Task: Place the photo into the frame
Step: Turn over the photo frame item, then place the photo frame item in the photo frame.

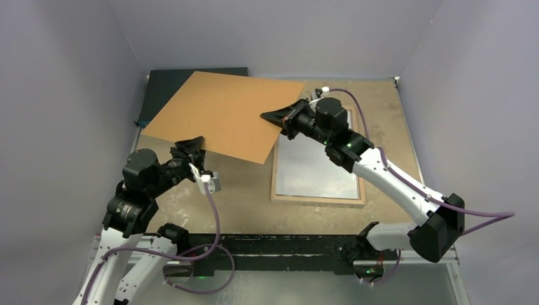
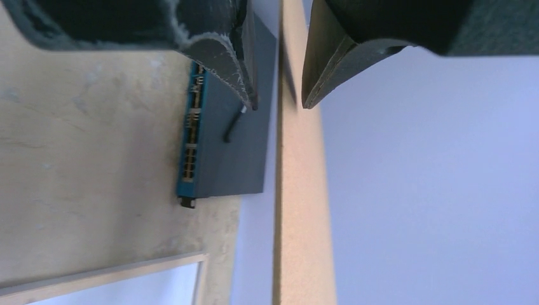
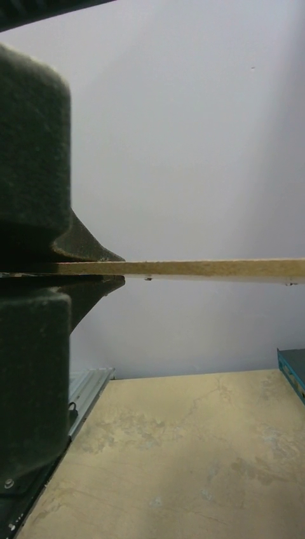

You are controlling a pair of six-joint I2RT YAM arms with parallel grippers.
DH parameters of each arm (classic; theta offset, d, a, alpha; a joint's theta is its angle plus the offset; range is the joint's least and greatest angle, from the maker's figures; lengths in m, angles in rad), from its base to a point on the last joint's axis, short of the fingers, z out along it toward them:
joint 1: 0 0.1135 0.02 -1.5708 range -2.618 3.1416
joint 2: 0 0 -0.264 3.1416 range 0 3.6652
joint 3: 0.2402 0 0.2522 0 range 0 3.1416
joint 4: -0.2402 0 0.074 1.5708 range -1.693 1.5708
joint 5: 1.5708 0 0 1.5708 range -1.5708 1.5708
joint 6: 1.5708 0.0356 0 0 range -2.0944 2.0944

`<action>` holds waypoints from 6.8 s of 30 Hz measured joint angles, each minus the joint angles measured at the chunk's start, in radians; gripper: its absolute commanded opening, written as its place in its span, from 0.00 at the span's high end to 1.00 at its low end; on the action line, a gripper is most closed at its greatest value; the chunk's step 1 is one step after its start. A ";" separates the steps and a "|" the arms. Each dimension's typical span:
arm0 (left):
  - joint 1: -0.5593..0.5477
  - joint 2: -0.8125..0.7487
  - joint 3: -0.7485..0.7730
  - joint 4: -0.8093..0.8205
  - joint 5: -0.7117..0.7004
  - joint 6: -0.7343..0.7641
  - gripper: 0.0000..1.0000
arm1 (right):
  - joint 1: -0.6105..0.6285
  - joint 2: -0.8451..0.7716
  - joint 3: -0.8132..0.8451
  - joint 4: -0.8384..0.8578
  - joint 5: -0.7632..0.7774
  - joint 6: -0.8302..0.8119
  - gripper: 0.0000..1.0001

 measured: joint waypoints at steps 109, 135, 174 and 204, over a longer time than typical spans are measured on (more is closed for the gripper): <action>0.266 0.744 0.650 0.208 0.433 -1.745 0.42 | -0.423 -0.056 -0.489 1.337 -0.621 -0.140 1.00; 0.274 0.733 0.414 -0.027 0.106 -1.122 0.12 | -0.563 -0.176 -0.160 -0.164 -0.330 -0.746 1.00; 0.273 0.766 0.328 -0.061 0.109 -0.917 0.18 | -0.818 -0.029 -0.090 -0.383 -0.554 -1.048 1.00; 0.270 0.745 0.296 -0.052 0.109 -0.906 0.19 | -0.824 -0.029 -0.168 -0.378 -0.577 -1.057 1.00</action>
